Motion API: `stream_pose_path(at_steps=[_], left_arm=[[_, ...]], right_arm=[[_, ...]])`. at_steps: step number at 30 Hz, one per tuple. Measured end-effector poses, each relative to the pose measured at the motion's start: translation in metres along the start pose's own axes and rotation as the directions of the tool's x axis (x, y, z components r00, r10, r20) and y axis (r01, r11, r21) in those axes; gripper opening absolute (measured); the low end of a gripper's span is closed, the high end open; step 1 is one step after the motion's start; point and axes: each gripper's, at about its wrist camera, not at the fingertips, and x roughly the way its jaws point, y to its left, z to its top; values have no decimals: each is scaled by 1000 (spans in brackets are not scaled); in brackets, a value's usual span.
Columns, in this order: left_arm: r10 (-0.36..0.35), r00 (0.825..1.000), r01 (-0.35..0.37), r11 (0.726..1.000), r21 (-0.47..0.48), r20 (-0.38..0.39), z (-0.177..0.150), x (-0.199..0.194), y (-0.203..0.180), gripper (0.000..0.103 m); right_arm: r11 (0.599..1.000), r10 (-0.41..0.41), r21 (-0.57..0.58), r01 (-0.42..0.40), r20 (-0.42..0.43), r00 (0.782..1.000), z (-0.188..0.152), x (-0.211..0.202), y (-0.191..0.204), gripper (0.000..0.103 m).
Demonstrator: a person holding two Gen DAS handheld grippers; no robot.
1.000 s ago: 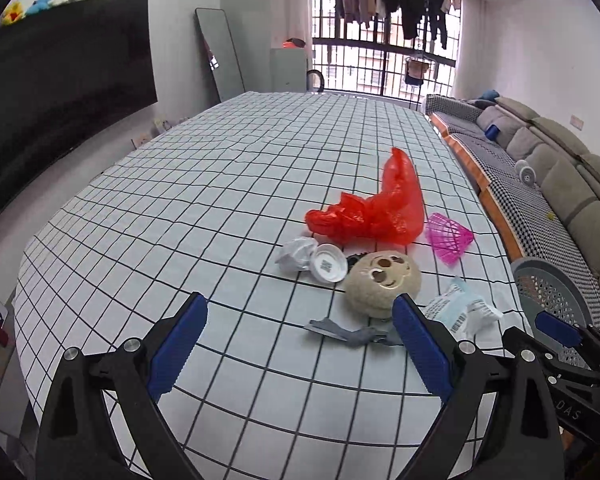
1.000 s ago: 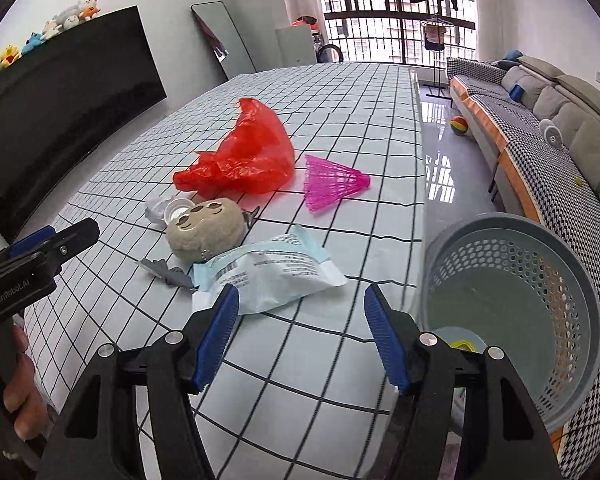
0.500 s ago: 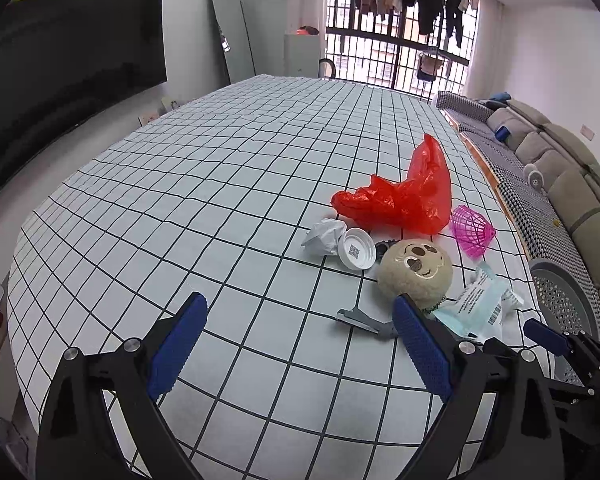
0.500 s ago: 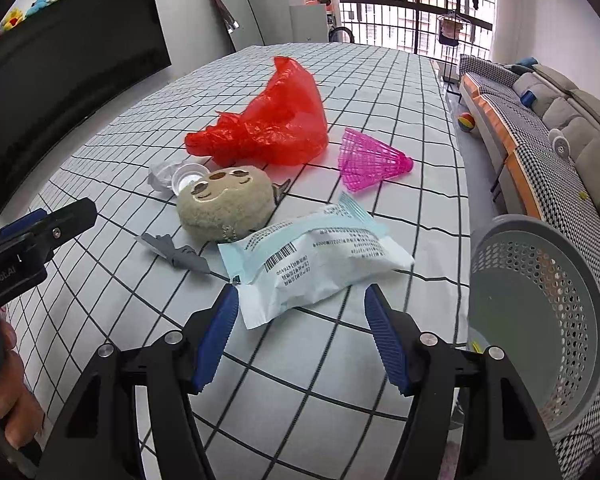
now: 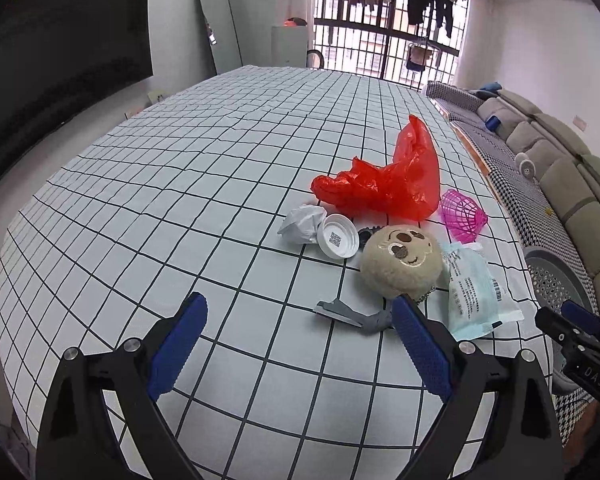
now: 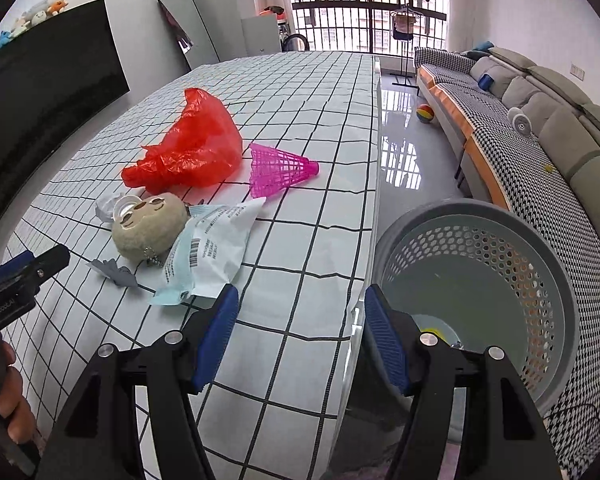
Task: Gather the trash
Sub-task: 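Move the right gripper to the white-and-blue wipes packet and grasp it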
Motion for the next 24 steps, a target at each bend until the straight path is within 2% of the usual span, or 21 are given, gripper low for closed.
stream_pose_path(at_steps=[7,13,19,24], left_arm=[[44,999,-43,999,-23,16,3,3,13,92],[80,996,-78,995,-65,34,6,2,34,92],[101,994,-97,993,-71,47,7,3,40,92],[87,996,-84,994,-75,37,6,7,41,92]], right_arm=[[995,40,-90,-40,-6,999,16,10,37,63],[989,60,-135,-66,-51,997,29,30,64,63],[991,24,-131,-40,-121,992,36,59,76,63],[994,-9,-106,-8,-159,987,39,77,76,63]])
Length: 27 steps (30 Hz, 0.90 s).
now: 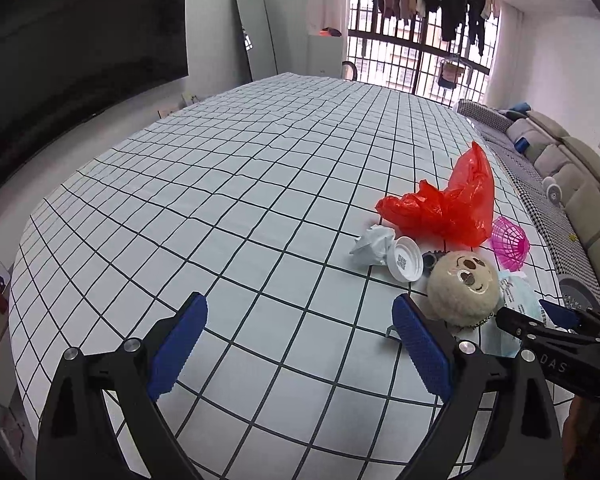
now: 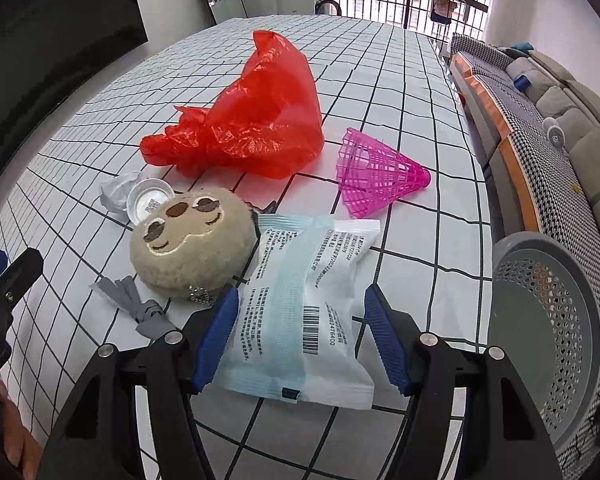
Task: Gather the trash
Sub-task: 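Move the right gripper to the white-and-blue wipes packet and grasp it, then grasp the beige plush ball with the left gripper while the right holds the packet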
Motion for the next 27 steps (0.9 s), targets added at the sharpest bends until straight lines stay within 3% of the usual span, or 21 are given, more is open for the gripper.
stream_pose_path(at_steps=[9,13,27], left_arm=[[-31,999,31,999,8,-18,-5,4,-7,92],[-33,999,34,999,19,-21,-6,3,-12,92],[-81,995,84,995,55,-57,-11,0,-37,92]], right_arm=[[1000,-10,2,10,-6,1000,0,8,-4,62],[1000,-6,-7,6,8,1000,-3,5,-5,57],[998,30,56,-37,124,992,-28,-39,-31,56]])
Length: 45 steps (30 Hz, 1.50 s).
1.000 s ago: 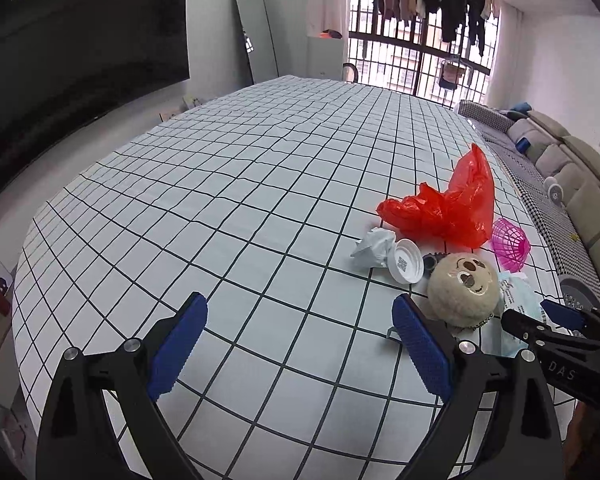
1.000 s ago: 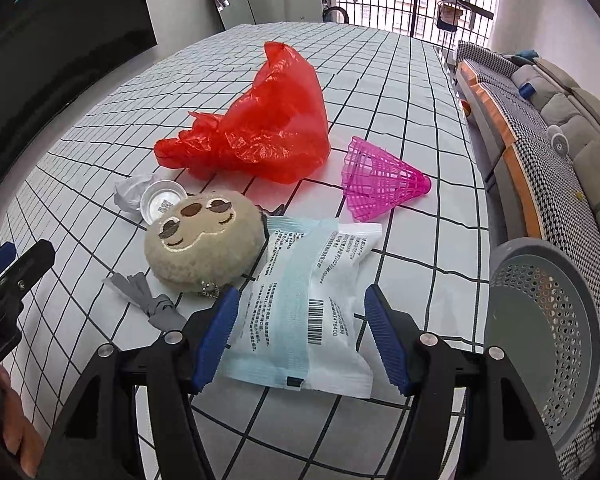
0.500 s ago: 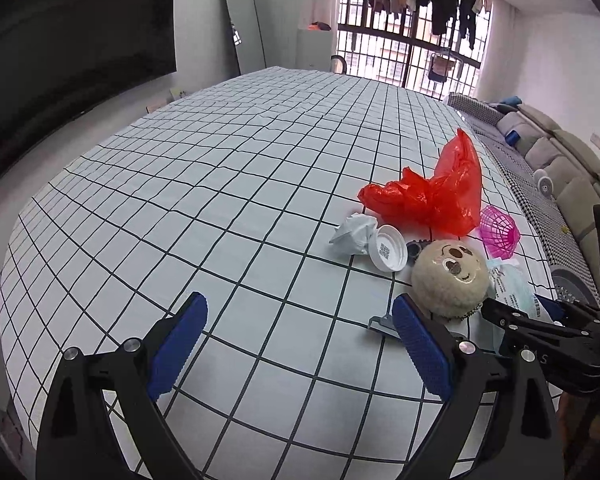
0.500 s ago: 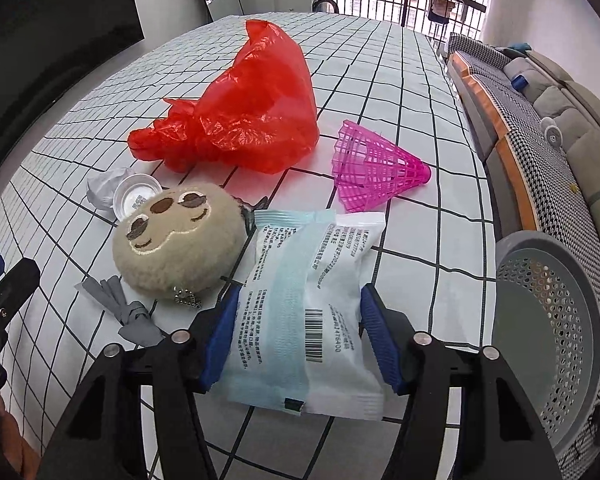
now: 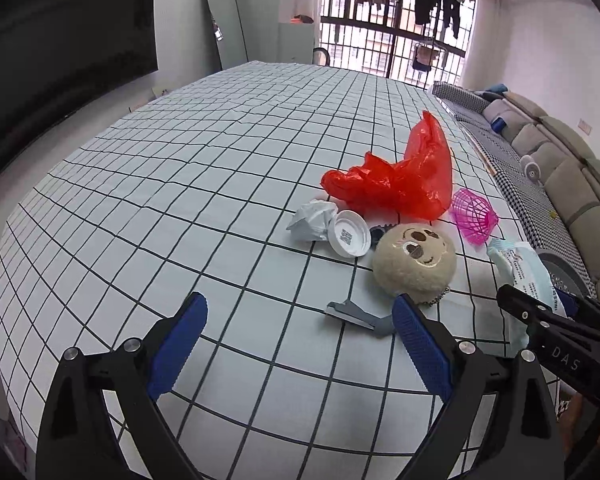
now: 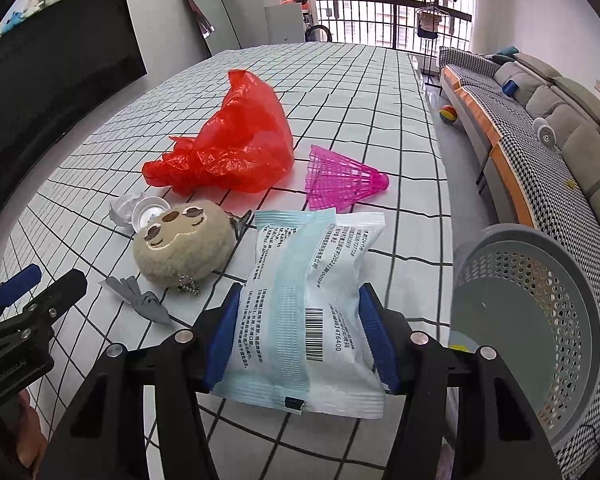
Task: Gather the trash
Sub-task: 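Grasp the beige plush ball with the left gripper while the right holds the packet, then carry the packet and plush ball over the basket and open both grippers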
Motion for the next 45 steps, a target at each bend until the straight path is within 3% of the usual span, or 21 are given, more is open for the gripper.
stream_pose_path(at_steps=[9,24,32,35,45], left_arm=[[-52,997,55,997,45,-57,8,17,-36,93],[-38,993,51,992,114,-113,21,52,-88,93],[-23,994,38,990,135,-108,19,54,-98,76],[-35,992,51,990,135,-118,19,55,-98,64],[-79,993,88,990,109,-85,16,31,-84,59]], right_arm=[[997,-1,78,-1,32,999,-20,-24,-36,56],[987,19,158,-29,65,998,-35,-37,-70,56],[983,20,178,-32,68,998,-36,-36,-79,56],[983,19,179,-31,66,998,-36,-35,-78,56],[985,2,170,-14,75,997,-39,-43,-75,56]])
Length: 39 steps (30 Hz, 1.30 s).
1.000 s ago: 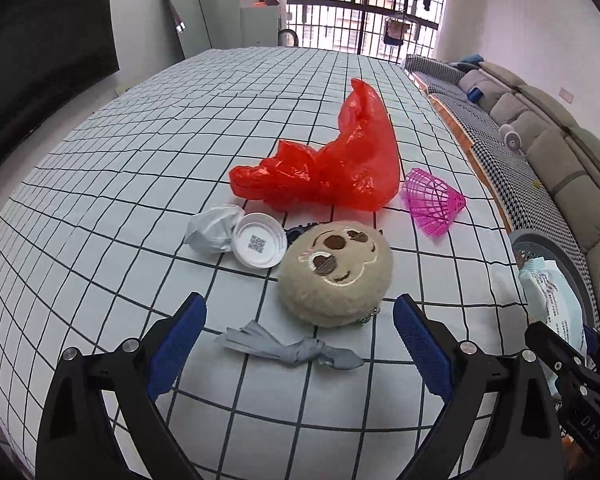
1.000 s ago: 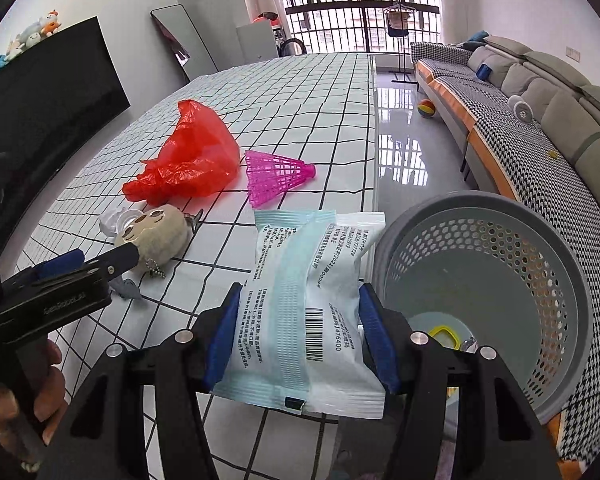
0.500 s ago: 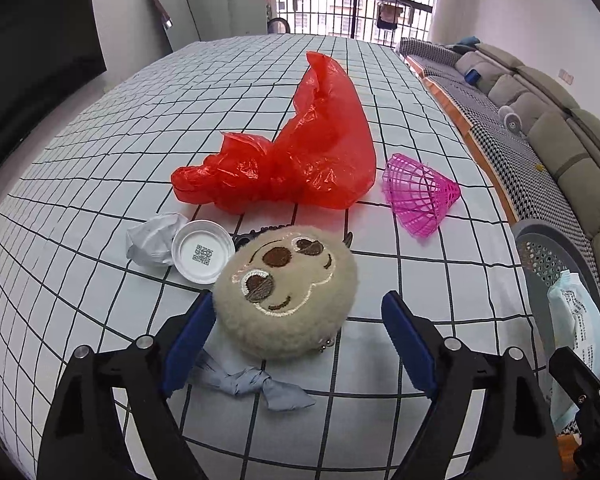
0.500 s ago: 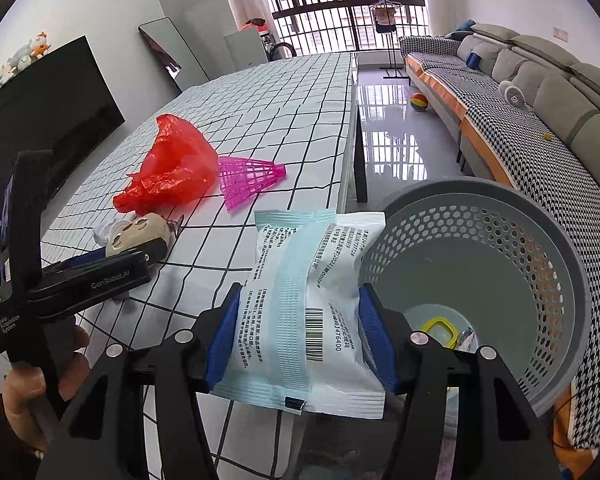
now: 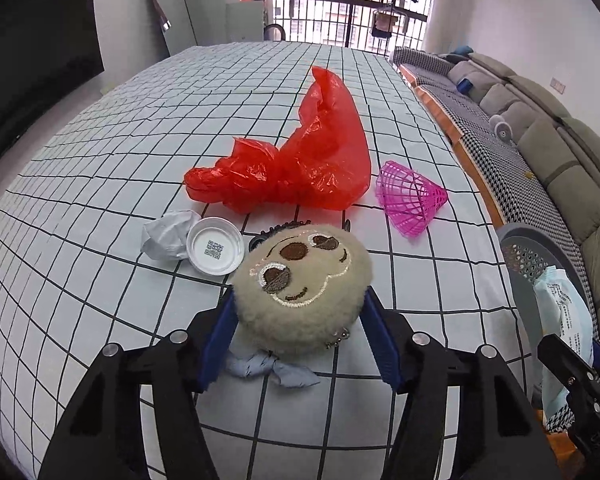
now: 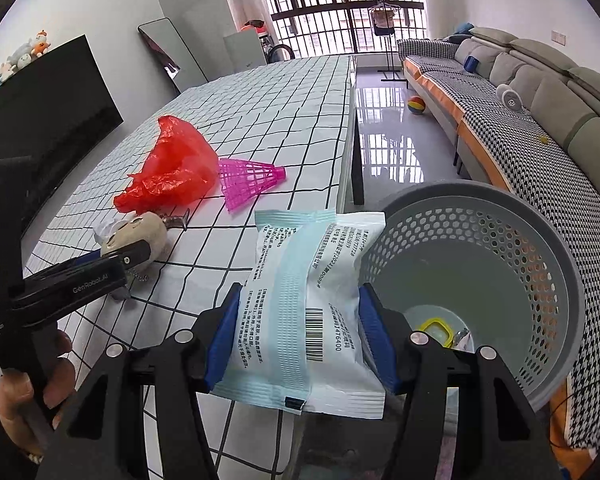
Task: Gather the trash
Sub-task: 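Carry the packet and plush ball over the basket and open both grippers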
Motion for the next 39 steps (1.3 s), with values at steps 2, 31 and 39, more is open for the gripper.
stream_pose_path(at_steps=[2,31,39], left_arm=[[-2,1000,2,1000,1,21,1,-9,0,59],[-277,961,256,914,316,22,-6,-47,-174,59],[-265,963,266,900,344,-51,-18,-16,-208,59]], right_arm=[[1000,-5,-3,5,5,1000,0,-3,1,56],[958,-223,193,211,43,974,-17,-61,-130,56],[953,-208,226,203,-1,978,-30,-42,-163,56]])
